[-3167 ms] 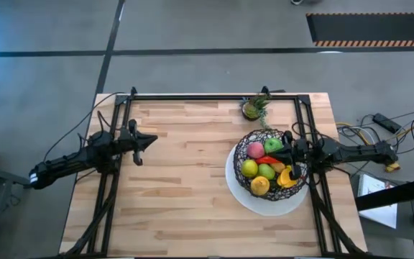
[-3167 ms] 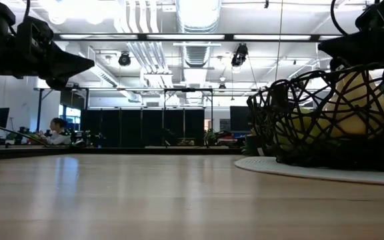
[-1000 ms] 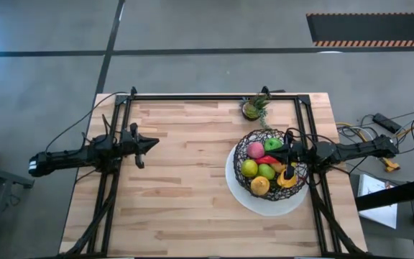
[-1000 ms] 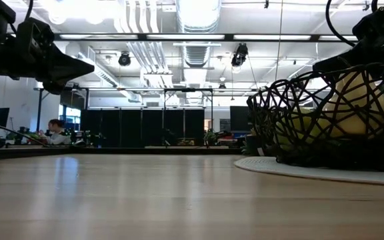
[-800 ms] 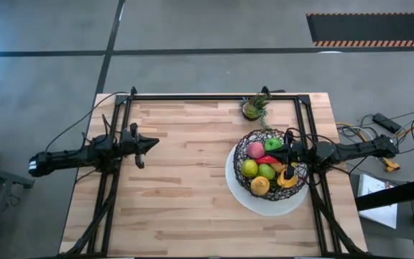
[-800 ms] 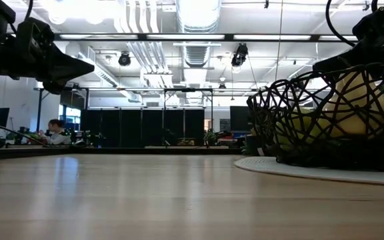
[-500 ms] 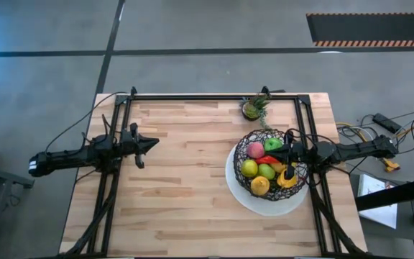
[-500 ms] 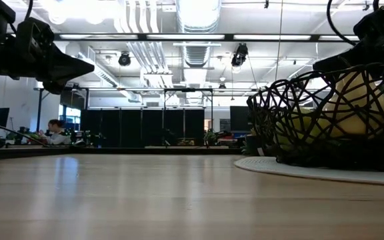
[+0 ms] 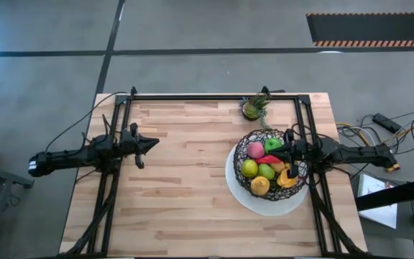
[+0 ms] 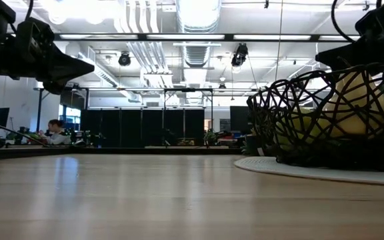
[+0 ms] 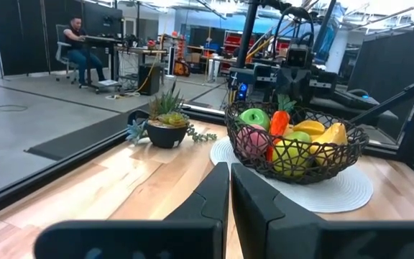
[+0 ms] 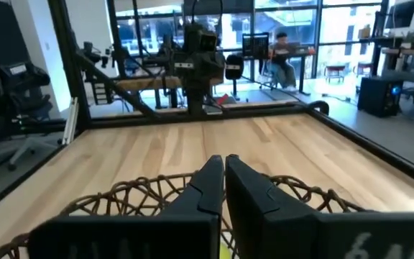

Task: Build produce basket
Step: Return to Home Position

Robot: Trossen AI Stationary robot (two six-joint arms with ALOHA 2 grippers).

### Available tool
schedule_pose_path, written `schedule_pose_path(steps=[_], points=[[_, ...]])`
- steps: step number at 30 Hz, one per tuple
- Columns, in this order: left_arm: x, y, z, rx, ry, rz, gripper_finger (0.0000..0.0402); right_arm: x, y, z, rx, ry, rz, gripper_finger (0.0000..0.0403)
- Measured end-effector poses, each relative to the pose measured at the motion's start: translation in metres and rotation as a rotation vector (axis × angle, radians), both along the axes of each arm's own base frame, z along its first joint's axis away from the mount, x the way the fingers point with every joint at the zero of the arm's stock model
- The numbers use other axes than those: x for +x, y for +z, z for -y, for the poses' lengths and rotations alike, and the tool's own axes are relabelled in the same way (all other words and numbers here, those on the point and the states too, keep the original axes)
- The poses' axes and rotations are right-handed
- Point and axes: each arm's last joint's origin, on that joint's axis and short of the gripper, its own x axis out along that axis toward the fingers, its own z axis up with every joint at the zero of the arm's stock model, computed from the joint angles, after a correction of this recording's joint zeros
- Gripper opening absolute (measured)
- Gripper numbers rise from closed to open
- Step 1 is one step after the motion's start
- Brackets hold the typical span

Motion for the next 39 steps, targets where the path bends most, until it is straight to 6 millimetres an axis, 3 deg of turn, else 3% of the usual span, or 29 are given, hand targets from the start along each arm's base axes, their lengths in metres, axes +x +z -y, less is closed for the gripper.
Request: schedule_pose_path(steps=[39], points=[[0.0,-0.0001,-0.0002,0.0,0.005,-0.002,0.0,0.0022,-0.0038,0.0001,0.015,-0.006,-0.046,0.0009]])
